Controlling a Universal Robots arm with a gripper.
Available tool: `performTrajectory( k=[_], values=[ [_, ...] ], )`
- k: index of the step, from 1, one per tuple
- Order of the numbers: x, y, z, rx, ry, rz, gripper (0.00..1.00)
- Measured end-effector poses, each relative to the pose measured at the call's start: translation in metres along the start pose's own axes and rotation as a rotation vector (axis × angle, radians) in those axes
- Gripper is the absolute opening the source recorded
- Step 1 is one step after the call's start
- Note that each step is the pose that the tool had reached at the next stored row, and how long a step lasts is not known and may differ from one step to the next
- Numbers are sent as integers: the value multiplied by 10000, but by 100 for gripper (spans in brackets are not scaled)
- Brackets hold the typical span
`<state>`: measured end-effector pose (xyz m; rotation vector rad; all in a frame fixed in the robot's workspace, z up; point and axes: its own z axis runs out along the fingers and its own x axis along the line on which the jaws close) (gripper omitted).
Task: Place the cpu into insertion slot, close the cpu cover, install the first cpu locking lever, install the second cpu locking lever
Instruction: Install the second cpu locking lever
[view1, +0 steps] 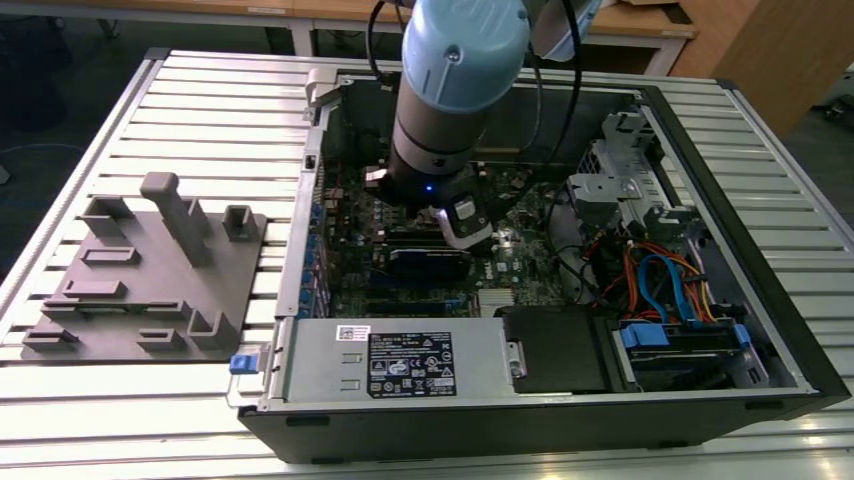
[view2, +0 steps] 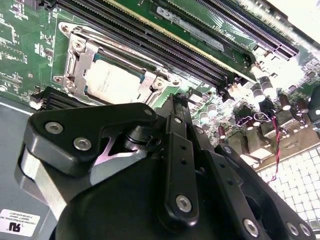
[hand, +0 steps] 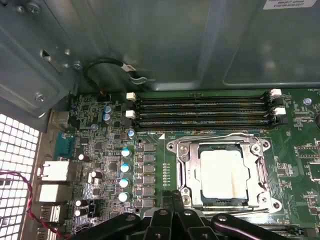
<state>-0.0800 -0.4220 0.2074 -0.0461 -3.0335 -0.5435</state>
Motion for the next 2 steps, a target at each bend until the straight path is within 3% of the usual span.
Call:
performTrajectory(
  k=[2],
  values=[
    [0, 0, 0, 0, 0, 0, 11]
  ],
)
